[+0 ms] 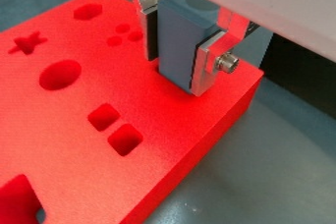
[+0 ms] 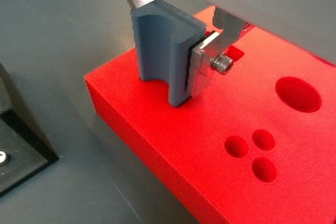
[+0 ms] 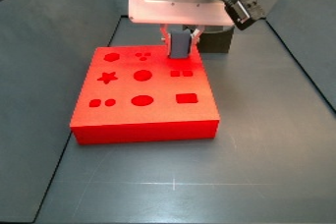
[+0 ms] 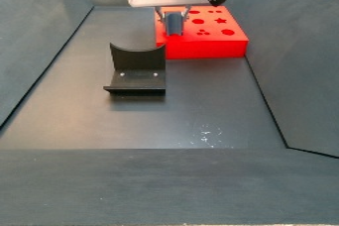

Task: Pick up the arch object. Move up. Place the arch object on the fixture. Regrasp the arch object. Rotate the arch object. Move to above the board. Insert the arch object.
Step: Insert the arch object.

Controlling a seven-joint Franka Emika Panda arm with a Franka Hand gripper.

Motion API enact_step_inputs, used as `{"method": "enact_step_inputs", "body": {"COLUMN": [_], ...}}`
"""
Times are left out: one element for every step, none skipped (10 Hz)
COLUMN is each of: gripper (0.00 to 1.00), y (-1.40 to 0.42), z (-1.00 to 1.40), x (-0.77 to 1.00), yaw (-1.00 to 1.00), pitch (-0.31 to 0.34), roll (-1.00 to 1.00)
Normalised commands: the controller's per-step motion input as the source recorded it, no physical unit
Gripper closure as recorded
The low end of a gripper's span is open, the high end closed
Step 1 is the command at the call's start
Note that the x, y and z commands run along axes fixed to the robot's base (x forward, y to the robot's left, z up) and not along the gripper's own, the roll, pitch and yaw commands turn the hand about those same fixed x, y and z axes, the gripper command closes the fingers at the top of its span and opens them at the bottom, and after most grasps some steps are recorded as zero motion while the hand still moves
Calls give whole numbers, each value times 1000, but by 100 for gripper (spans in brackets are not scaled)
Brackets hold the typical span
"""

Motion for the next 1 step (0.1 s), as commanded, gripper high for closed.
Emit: {"method": "enact_step_inputs", "body": {"gripper": [100], "y": [0], "z": [0], "x": [0], "yaw": [0], "pitch": [0], "roll": [0]}}
